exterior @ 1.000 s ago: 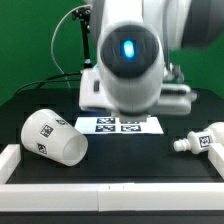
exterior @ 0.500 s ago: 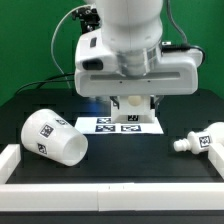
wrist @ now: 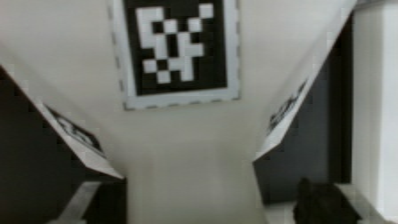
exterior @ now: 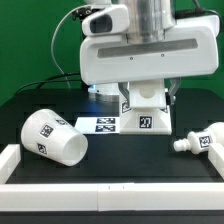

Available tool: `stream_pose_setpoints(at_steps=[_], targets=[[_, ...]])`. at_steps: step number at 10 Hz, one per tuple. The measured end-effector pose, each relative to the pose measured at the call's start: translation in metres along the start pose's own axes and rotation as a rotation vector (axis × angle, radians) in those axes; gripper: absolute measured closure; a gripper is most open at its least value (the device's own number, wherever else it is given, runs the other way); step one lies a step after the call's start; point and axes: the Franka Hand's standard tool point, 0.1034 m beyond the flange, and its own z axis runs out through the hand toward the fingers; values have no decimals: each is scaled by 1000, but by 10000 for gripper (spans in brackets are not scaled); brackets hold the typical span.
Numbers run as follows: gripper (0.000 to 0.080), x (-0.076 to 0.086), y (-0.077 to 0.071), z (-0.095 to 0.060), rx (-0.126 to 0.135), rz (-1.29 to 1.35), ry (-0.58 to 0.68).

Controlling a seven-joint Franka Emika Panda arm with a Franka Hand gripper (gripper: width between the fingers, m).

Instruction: Assemble lamp

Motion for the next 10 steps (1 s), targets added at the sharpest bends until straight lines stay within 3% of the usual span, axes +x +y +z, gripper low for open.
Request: stream_pose_setpoints(at_steps=[3,5,8,10], targets=[[361,4,4,3,-21,-1,192],[361,12,-4,11,-35,-22,367],[361,17,-35,39,-14,-13,404],[361,18,-26,35,-23,-20,409]])
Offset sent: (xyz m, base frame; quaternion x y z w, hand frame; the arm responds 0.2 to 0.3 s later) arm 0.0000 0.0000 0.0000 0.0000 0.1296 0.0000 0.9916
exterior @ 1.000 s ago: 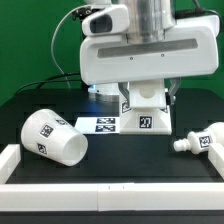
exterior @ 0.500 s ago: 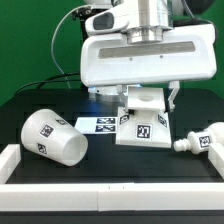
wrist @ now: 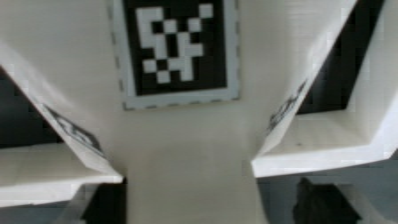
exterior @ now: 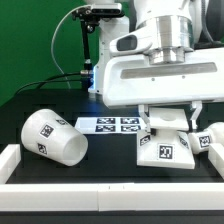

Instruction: Assemble lamp

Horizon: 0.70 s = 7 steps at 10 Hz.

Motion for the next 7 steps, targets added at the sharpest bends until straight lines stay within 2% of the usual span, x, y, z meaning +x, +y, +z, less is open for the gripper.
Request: stream_pose_setpoints(at_steps=[2,3,4,5,7], targets=[[361,-1,-1,1,1,-1,-2],[361,0,3,2,-7,-43,40],[361,-8,8,12,-22,-79,94],[361,-17,-3,24,-12,-89,87],[361,-19,-33,35,12,-98,86]])
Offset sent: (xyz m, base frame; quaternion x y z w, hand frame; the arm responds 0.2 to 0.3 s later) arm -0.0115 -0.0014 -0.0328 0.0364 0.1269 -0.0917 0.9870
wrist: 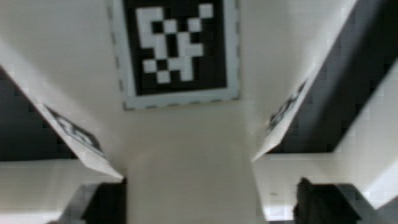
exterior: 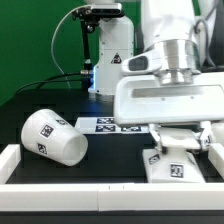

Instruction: Assemble lamp

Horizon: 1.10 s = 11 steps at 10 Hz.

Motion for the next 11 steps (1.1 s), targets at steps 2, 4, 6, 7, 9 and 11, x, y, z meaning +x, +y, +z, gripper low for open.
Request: stream_pose_setpoints(at_steps=[2,4,6,7,9,11], targets=[[361,5,-24,10,6,32,11],[361,16,-23,18,-12,41,39],[361,17,-20,23,-27,43,42],[311,16,-20,23,-27,42,37],[182,16,-19,23,-27,42,37],[104,16,-19,24,-27,42,36]])
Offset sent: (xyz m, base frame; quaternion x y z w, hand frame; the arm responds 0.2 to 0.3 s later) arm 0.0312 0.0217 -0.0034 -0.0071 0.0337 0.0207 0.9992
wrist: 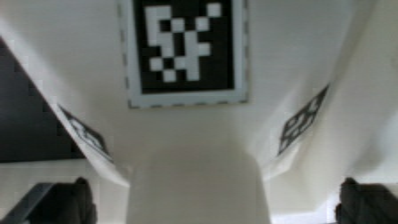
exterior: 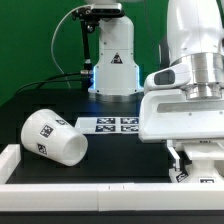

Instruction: Assemble lamp

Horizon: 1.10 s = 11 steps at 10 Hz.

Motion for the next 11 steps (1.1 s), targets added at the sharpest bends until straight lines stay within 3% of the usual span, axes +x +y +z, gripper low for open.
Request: stream_pose_setpoints(at_steps=[4,8,11], targets=[[101,8,12,-10,-5,-6,-43],[101,26,10,-34,36,43,-138],[101,24,8,-34,38,52,-151]])
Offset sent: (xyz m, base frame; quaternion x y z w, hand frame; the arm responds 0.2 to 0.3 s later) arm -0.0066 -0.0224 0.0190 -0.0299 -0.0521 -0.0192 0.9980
